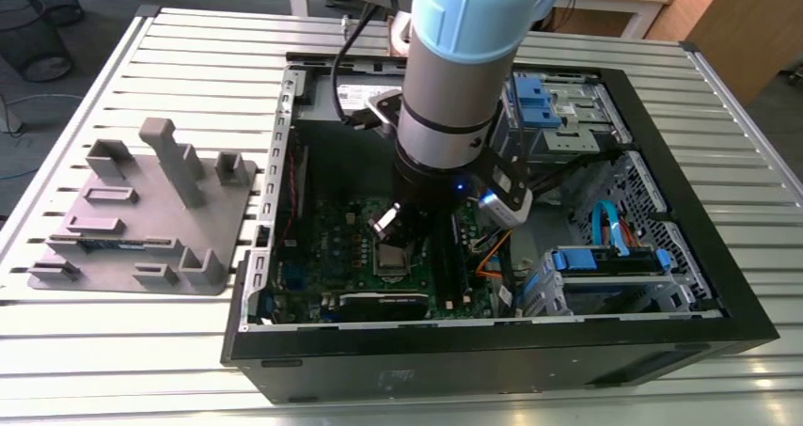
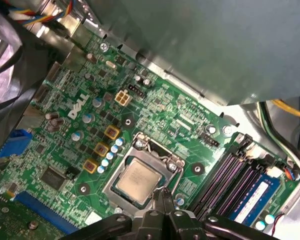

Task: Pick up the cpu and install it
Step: 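Install the first cpu locking lever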

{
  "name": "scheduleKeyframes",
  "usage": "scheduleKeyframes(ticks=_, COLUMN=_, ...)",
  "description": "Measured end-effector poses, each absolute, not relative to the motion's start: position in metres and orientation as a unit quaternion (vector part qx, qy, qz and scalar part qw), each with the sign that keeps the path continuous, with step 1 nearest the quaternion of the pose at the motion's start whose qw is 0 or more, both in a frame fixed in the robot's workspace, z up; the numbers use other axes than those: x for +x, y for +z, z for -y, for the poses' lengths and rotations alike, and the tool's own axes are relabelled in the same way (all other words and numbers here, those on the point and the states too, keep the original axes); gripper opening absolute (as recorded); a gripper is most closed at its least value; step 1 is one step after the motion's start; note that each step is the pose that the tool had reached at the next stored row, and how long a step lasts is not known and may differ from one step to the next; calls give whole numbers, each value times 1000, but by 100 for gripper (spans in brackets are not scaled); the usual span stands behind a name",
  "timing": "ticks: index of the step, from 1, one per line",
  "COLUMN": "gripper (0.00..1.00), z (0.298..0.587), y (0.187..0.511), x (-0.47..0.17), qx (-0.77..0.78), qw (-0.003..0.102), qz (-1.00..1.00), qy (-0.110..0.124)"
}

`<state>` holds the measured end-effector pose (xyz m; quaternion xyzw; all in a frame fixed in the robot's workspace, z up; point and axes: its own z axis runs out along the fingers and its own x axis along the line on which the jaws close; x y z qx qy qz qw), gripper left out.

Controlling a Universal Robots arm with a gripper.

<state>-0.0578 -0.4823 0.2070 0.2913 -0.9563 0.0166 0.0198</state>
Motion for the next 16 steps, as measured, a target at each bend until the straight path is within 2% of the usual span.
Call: scheduleKeyframes(ticks=16, gripper=11, z=499, y=204, x=-58, qx=288, qw=21, qz=957, qy=21)
